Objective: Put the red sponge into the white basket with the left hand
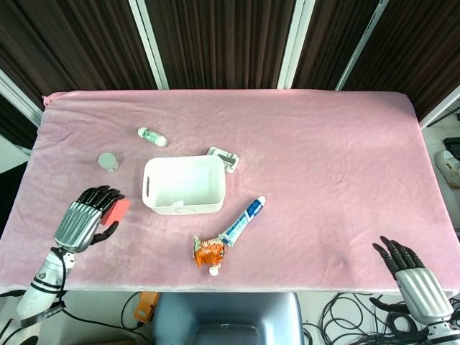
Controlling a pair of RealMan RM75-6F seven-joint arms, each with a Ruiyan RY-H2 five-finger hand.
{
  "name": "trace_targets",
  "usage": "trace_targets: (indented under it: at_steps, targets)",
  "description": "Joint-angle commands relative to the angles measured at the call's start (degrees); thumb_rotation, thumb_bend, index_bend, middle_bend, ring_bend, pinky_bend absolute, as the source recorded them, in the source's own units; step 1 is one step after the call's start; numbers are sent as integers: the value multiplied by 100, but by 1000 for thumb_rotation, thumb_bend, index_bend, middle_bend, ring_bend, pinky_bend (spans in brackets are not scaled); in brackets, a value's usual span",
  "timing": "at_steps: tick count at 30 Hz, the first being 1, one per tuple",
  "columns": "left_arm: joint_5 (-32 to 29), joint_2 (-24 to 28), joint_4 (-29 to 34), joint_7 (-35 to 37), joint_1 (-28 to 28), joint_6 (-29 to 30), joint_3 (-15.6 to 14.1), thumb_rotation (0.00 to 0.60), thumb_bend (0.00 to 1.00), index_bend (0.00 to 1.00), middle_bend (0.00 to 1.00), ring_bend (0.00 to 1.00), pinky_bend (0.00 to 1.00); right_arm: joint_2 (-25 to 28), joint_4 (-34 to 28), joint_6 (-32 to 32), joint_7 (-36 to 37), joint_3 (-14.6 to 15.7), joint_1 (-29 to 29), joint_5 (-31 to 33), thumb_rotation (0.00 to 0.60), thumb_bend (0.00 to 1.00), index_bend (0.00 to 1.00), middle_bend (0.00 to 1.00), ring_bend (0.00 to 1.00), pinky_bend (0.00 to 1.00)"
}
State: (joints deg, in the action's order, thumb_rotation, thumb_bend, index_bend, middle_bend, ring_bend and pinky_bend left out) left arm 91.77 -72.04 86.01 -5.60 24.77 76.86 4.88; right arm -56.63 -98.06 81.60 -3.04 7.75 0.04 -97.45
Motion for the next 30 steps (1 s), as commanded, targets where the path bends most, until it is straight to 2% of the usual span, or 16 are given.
trace_targets:
  at_steps: [1, 3, 6, 8, 10, 14, 17, 22, 26, 30]
  targets:
    - [-128, 172, 484, -500, 332, -333, 284, 600, 550, 368, 415, 420, 559, 6, 6, 4, 12, 6, 0, -12, 600, 101, 14, 0, 4, 229]
    - [-193, 134, 560, -612, 426, -450, 346, 600, 550, 367, 412, 420, 559, 12, 11, 7, 24, 13, 0, -26, 600, 101, 14, 0, 4, 229]
    - [-561, -101, 740, -974, 794, -959, 570, 600, 548, 367, 405, 420, 560, 28, 28, 21, 64, 33, -1, -68, 600, 101, 15, 0, 4, 229]
    - [-985, -523, 691, -1246, 1167, -1384, 814, 600, 547, 367, 402, 420, 567, 49, 39, 35, 110, 45, 3, -106, 600, 101, 16, 0, 4, 229]
    - [-1424, -947, 483, -1639, 1392, -1532, 999, 600, 545, 365, 389, 414, 571, 72, 47, 15, 147, 59, 17, -123, 600, 101, 16, 0, 4, 229]
    - [-2061, -1443, 155, -2165, 1721, -1782, 1173, 600, 535, 320, 294, 308, 522, 105, 40, -46, 176, 82, 48, -139, 600, 101, 16, 0, 4, 229]
    - [-2490, -1727, -29, -2485, 1915, -1850, 1270, 600, 531, 238, 200, 197, 414, 134, 45, -52, 214, 108, 56, -181, 600, 101, 16, 0, 4, 229]
    - [-2637, -1847, -28, -2639, 1968, -1683, 1243, 600, 441, 25, 10, 18, 274, 165, 79, -4, 305, 133, 54, -254, 600, 101, 23, 0, 4, 229]
    - [-2648, -1745, 158, -2692, 1925, -1545, 1179, 600, 373, 0, 0, 0, 200, 165, 93, -22, 323, 141, 68, -270, 600, 101, 26, 0, 4, 229]
    - [-2565, -1561, 410, -2602, 1843, -1404, 1119, 600, 350, 0, 0, 0, 156, 160, 81, -89, 290, 129, 99, -233, 600, 101, 27, 0, 4, 229]
